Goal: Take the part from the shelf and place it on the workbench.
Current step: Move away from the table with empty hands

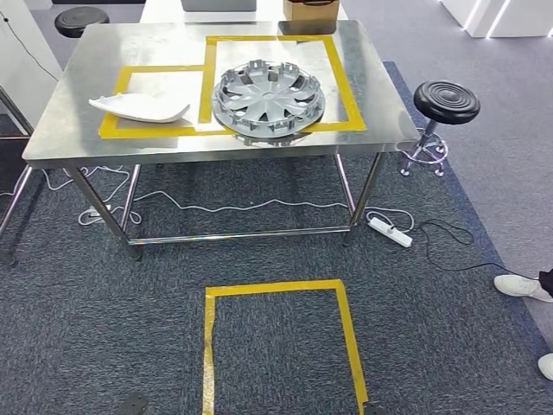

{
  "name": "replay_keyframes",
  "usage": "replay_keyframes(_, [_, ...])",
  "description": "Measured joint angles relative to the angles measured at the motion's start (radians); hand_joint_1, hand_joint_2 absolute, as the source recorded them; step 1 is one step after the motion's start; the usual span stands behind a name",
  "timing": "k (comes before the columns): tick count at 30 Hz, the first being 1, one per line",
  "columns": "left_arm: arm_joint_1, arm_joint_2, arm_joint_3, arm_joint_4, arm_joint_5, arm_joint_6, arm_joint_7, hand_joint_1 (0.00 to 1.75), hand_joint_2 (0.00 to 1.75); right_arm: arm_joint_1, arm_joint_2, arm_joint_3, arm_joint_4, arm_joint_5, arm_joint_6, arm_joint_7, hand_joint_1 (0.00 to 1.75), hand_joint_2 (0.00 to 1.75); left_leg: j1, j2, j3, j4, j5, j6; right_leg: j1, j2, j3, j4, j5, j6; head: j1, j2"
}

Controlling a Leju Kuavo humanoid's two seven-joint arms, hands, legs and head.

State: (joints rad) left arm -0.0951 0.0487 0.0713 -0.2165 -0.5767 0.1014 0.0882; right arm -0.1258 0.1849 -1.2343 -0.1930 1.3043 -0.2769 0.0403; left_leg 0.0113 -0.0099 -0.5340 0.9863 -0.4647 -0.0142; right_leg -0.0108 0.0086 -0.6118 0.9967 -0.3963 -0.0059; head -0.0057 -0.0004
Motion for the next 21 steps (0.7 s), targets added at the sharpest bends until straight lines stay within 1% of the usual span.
replay_keyframes(1, [0.008, -0.007, 0.019, 0.002, 0.013, -0.011, 0.008, 0.00, 0.00, 0.000, 0.000, -0.004, 0.000, -0.004, 0.012, -0.004, 0.00, 0.00, -0.001, 0.000, -0.001, 0.000, 0.001, 0.003, -0.002, 0.000, 0.002, -0.003, 0.005, 0.011, 0.000, 0.000])
replay_keyframes(3, [0.020, -0.019, 0.050, 0.004, 0.026, -0.024, 0.020, 0.00, 0.00, 0.002, 0.000, -0.009, 0.000, -0.007, 0.034, -0.011, 0.00, 0.00, -0.003, 0.000, -0.006, 0.001, 0.003, 0.006, -0.006, 0.000, 0.005, -0.010, 0.014, 0.047, 0.000, 0.000])
replay_keyframes(4, [0.024, -0.023, 0.063, 0.004, 0.029, -0.029, 0.025, 0.00, 0.00, 0.002, 0.000, -0.011, 0.000, -0.007, 0.044, -0.014, 0.00, 0.00, -0.004, 0.000, -0.008, 0.002, 0.004, 0.008, -0.008, 0.000, 0.006, -0.013, 0.016, 0.062, 0.000, 0.000])
replay_keyframes(5, [0.027, -0.028, 0.073, 0.005, 0.031, -0.034, 0.029, 0.00, 0.00, 0.002, 0.000, -0.011, 0.000, -0.004, 0.053, -0.015, 0.00, 0.00, -0.004, 0.000, -0.009, 0.002, 0.005, 0.008, -0.009, 0.000, 0.005, -0.015, 0.018, 0.072, 0.000, 0.000])
replay_keyframes(6, [0.029, -0.031, 0.081, 0.005, 0.032, -0.039, 0.031, 0.00, 0.00, 0.002, 0.000, -0.011, 0.000, 0.001, 0.061, -0.016, 0.00, 0.00, -0.005, 0.000, -0.010, 0.002, 0.005, 0.008, -0.009, 0.000, 0.004, -0.016, 0.018, 0.077, -0.001, 0.000])
replay_keyframes(8, [0.032, -0.036, 0.094, 0.005, 0.030, -0.046, 0.033, 0.00, 0.00, 0.002, 0.000, -0.010, 0.000, 0.016, 0.076, -0.016, 0.00, 0.00, -0.006, 0.000, -0.012, 0.003, 0.005, 0.010, -0.010, 0.000, 0.004, -0.017, 0.020, 0.079, -0.001, 0.000])
replay_keyframes(9, [0.033, -0.038, 0.098, 0.005, 0.028, -0.047, 0.033, 0.00, 0.00, 0.002, 0.000, -0.010, 0.000, 0.023, 0.083, -0.017, 0.00, 0.00, -0.007, 0.000, -0.012, 0.002, 0.007, 0.013, -0.011, -0.001, 0.005, -0.020, 0.023, 0.082, -0.001, 0.000])
replay_keyframes(11, [0.034, -0.043, 0.107, 0.005, 0.024, -0.048, 0.030, 0.00, 0.00, 0.002, 0.000, -0.008, 0.000, 0.031, 0.090, -0.018, 0.00, 0.00, -0.006, -0.001, -0.006, -0.016, 0.021, 0.024, -0.012, -0.002, 0.005, -0.025, 0.023, 0.091, -0.001, 0.000])
replay_keyframes(12, [0.034, -0.045, 0.111, 0.005, 0.022, -0.048, 0.026, 0.00, 0.00, 0.002, 0.000, -0.008, 0.000, 0.033, 0.092, -0.018, 0.00, 0.00, -0.002, -0.002, -0.002, -0.029, 0.030, 0.028, -0.011, -0.003, -0.002, -0.010, 0.008, 0.093, 0.000, 0.000])
replay_keyframes(13, [0.034, -0.048, 0.113, 0.005, 0.022, -0.048, 0.023, 0.00, 0.00, 0.002, 0.000, -0.008, 0.000, 0.034, 0.092, -0.019, 0.00, 0.00, 0.001, -0.004, 0.001, -0.039, 0.038, 0.030, -0.010, -0.003, -0.018, 0.026, -0.019, 0.092, 0.003, 0.000])
replay_keyframes(14, [0.035, -0.050, 0.114, 0.005, 0.021, -0.047, 0.020, 0.00, 0.00, 0.002, 0.000, -0.008, 0.000, 0.034, 0.092, -0.019, 0.00, 0.00, 0.002, -0.006, 0.001, -0.043, 0.043, 0.030, -0.011, -0.003, -0.041, 0.086, -0.058, 0.091, 0.005, 0.000])
replay_keyframes(15, [0.036, -0.051, 0.115, 0.005, 0.021, -0.047, 0.019, 0.00, 0.00, 0.003, 0.000, -0.008, 0.000, 0.035, 0.092, -0.019, 0.00, 0.00, 0.003, -0.009, -0.002, -0.044, 0.045, 0.029, -0.011, -0.003, -0.068, 0.160, -0.099, 0.091, 0.006, 0.000])
replay_keyframes(16, [0.037, -0.051, 0.116, 0.005, 0.020, -0.047, 0.017, 0.00, 0.00, 0.004, 0.000, -0.008, 0.000, 0.035, 0.092, -0.019, 0.00, 0.00, 0.004, -0.013, -0.004, -0.044, 0.047, 0.027, -0.011, -0.003, -0.092, 0.225, -0.129, 0.092, 0.006, 0.000])
replay_keyframes(17, [0.039, -0.052, 0.116, 0.006, 0.019, -0.047, 0.015, 0.00, 0.00, 0.005, 0.000, -0.008, 0.000, 0.035, 0.092, -0.019, 0.00, 0.00, 0.006, -0.019, -0.006, -0.044, 0.048, 0.023, -0.012, -0.003, -0.101, 0.263, -0.142, 0.093, 0.006, 0.000])
replay_keyframes(18, [0.040, -0.053, 0.116, 0.006, 0.016, -0.047, 0.011, 0.00, 0.00, 0.005, 0.000, -0.008, 0.000, 0.036, 0.092, -0.019, 0.00, 0.00, 0.009, -0.028, -0.008, -0.043, 0.050, 0.017, -0.014, -0.002, -0.091, 0.258, -0.135, 0.095, 0.006, 0.000])
replay_keyframes(19, [0.040, -0.055, 0.116, 0.006, 0.013, -0.046, 0.006, 0.00, 0.00, 0.005, 0.000, -0.008, 0.000, 0.037, 0.092, -0.019, 0.00, 0.00, 0.014, -0.039, -0.011, -0.040, 0.051, 0.010, -0.018, 0.001, -0.058, 0.211, -0.112, 0.099, 0.006, 0.000])
replay_keyframes(20, [0.040, -0.057, 0.116, 0.006, 0.009, -0.044, -0.001, 0.00, 0.00, 0.005, 0.000, -0.008, 0.000, 0.038, 0.092, -0.018, 0.00, 0.00, 0.019, -0.050, -0.014, -0.035, 0.051, 0.001, -0.024, 0.012, -0.012, 0.139, -0.086, 0.105, 0.006, 0.000])
replay_keyframes(21, [0.039, -0.057, 0.117, 0.006, 0.005, -0.042, -0.009, 0.00, 0.00, 0.004, 0.000, -0.007, 0.000, 0.040, 0.093, -0.017, 0.00, 0.00, 0.021, -0.062, -0.017, -0.028, 0.049, -0.010, -0.028, 0.031, 0.027, 0.075, -0.072, 0.109, 0.009, 0.000])
